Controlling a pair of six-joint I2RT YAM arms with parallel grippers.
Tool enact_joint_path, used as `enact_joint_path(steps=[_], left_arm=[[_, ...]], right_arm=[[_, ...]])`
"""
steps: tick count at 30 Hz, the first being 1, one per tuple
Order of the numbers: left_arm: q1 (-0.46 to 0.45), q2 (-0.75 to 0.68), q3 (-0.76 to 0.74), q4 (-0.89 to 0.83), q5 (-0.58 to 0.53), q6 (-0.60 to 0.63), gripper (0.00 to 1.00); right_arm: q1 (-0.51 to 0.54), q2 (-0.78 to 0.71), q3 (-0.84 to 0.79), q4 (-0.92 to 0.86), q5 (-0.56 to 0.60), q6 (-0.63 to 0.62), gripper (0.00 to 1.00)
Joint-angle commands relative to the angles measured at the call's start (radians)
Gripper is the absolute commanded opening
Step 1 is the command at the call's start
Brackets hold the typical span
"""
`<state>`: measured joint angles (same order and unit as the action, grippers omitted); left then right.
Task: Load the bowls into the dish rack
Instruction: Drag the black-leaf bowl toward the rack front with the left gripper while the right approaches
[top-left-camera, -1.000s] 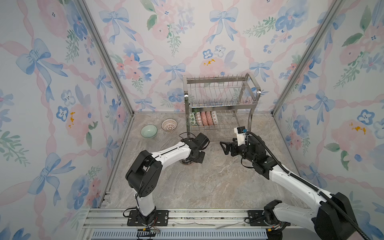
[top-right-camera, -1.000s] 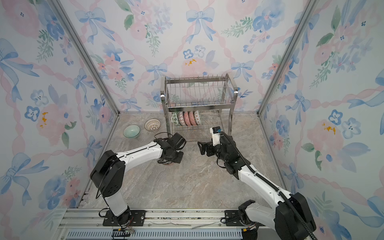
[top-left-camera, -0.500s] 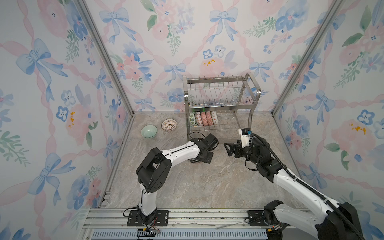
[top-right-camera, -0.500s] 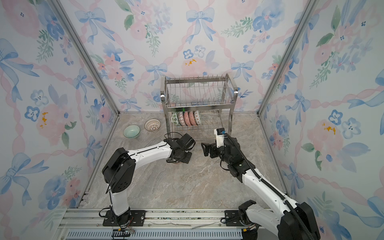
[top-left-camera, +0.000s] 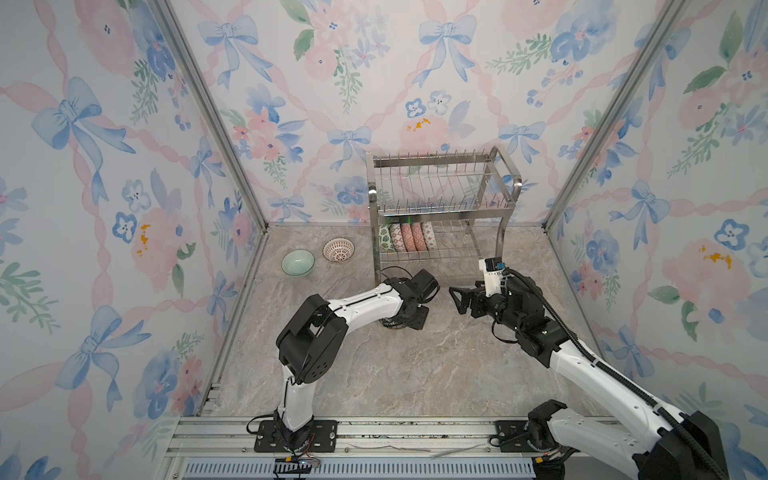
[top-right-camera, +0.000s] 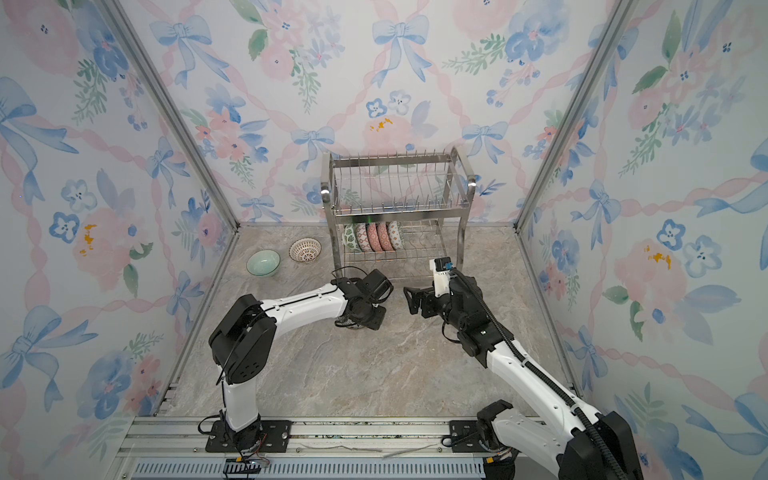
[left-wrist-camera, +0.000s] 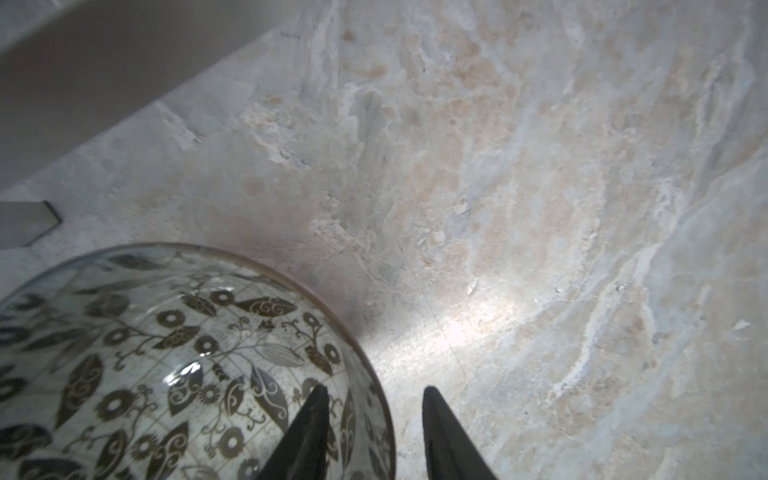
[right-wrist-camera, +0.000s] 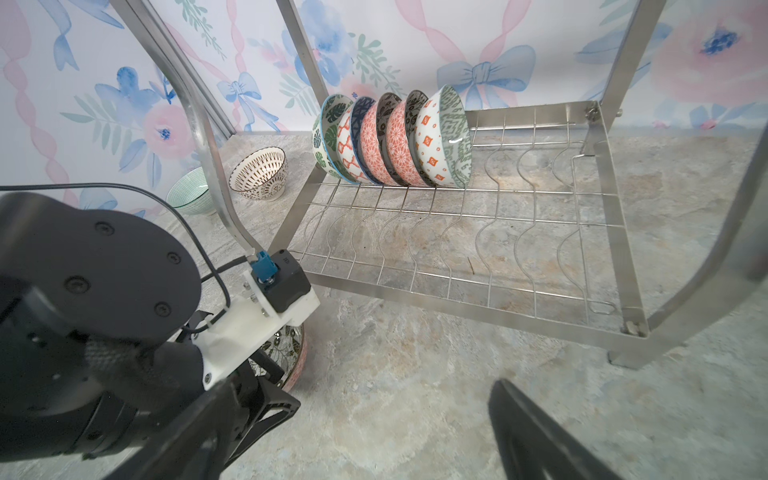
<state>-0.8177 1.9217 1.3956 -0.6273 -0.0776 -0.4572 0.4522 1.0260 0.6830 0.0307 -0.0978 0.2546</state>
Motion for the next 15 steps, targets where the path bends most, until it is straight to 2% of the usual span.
enact_joint_path(steps=[1,6,10,14,15], left_arm=[[0.014,-0.058,0.024,-0.011,0.003,0.000,0.43],[0.073,-0.138,0.015,-0.017,0.019,0.021,0.48],[0.132,-0.230,0.003,-0.017,0.077,0.041,0.52],[0.190,-0.328,-0.019,-0.017,0.102,0.055,0.74],[0.215,-0.352,-0.032,-0.016,0.115,0.053,0.84]], right_arm=[[-0.009,-0.020,-0.010,-0.041,0.015,-0.002,0.97],[-0.007,-0.018,-0.007,-0.047,0.015,0.002,0.97],[0.005,-0.008,0.001,-0.053,0.018,0.002,0.96],[0.061,0.023,0.026,-0.068,0.058,-0.025,0.97],[0.089,0.044,0.041,-0.076,0.079,-0.036,0.97]])
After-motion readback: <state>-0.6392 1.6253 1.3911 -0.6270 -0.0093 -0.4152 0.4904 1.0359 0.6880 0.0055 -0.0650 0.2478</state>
